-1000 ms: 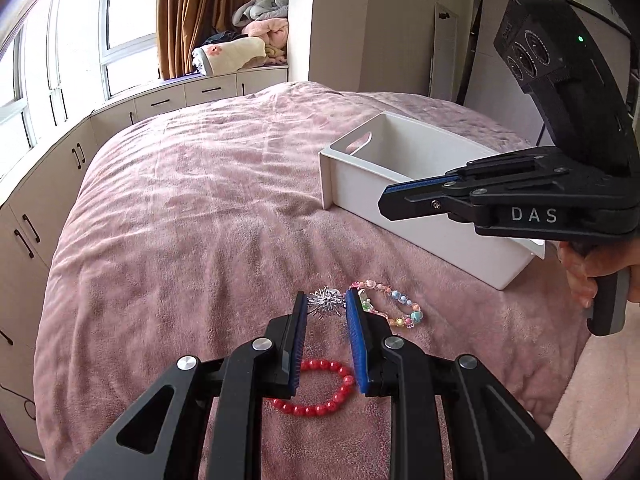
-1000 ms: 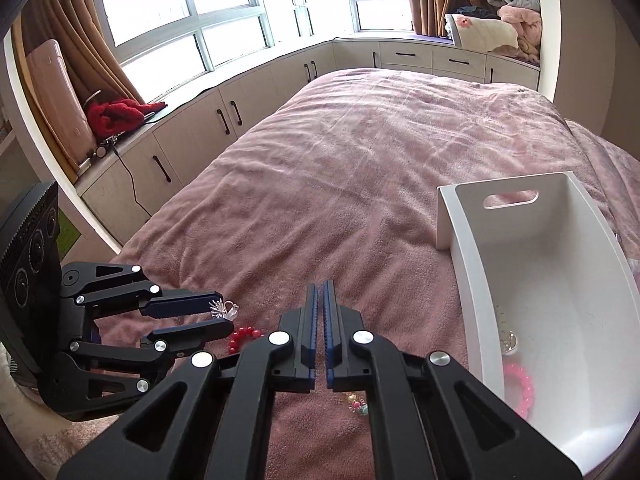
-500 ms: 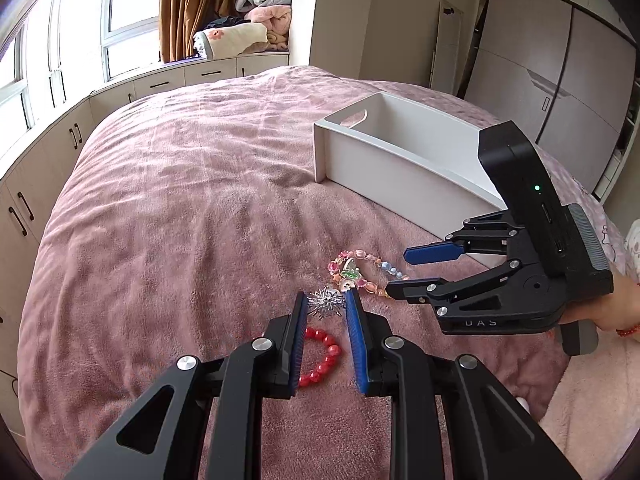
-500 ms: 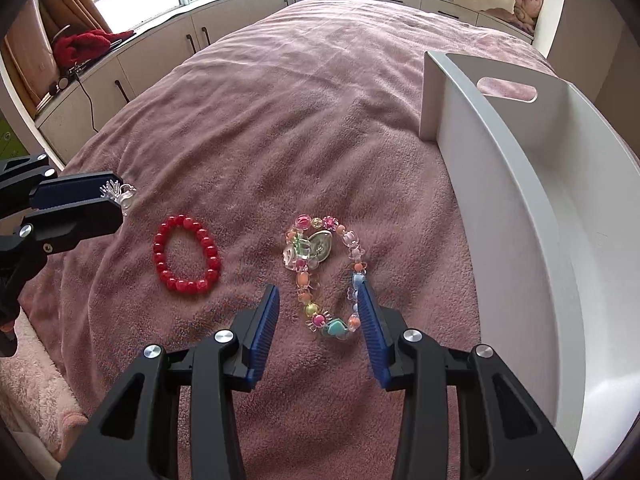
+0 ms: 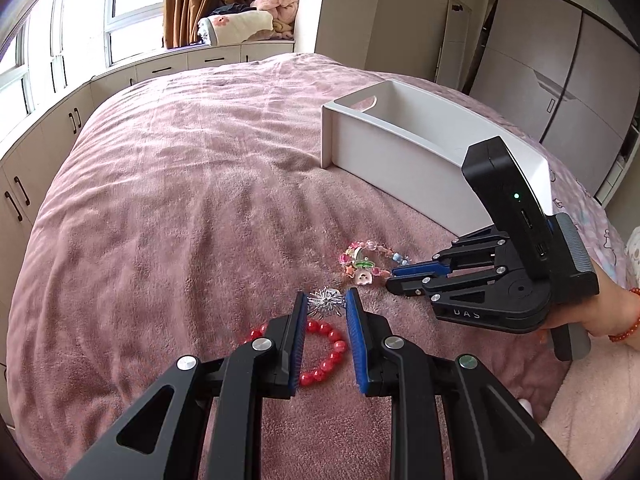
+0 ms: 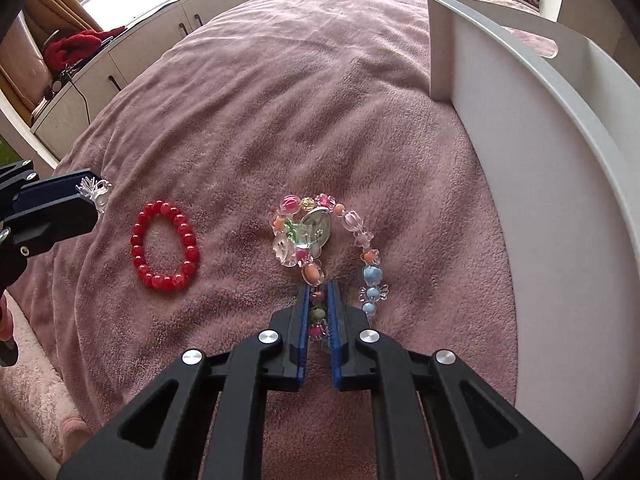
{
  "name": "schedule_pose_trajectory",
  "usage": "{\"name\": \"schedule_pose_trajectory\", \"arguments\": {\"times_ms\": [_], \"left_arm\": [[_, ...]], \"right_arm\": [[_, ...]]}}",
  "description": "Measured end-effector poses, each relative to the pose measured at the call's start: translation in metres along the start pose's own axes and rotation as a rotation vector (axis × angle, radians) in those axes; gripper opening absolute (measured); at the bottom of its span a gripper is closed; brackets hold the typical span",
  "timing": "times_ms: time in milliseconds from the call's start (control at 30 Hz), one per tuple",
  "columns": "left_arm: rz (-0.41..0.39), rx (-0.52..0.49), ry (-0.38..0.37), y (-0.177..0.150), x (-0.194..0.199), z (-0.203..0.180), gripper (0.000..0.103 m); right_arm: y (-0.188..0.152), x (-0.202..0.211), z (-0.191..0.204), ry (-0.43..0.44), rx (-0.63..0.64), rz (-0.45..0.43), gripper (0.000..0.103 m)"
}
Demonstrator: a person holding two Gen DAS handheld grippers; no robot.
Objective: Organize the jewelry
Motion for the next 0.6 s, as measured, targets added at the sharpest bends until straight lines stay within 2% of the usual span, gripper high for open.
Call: {"name": "schedule_pose_trajectory", "arguments": {"times_ms": [200,600], "left_arm": [[-0.009,-0.003,0.001,0.002,0.003,-0.002,0.025],[-0.049,-0.020,0.009,0.019,0.023,-0.011,0.025]], "right_arm": [[0.012,0.032,0.007,0.037,-0.003,-0.072,0.009],[0.067,0.117,0.022,0.108,-0.016,-0.259,0.009]]}}
Point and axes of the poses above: each gripper's, at about its wrist camera, not at the fingertips, and x roughly against the way its jaws point, z to its left, y to its top, the point moved 10 cm from there along -x, roughly the way its jaws point, and after that the axes turned 5 degrees about -x, right-handed, at the moved point
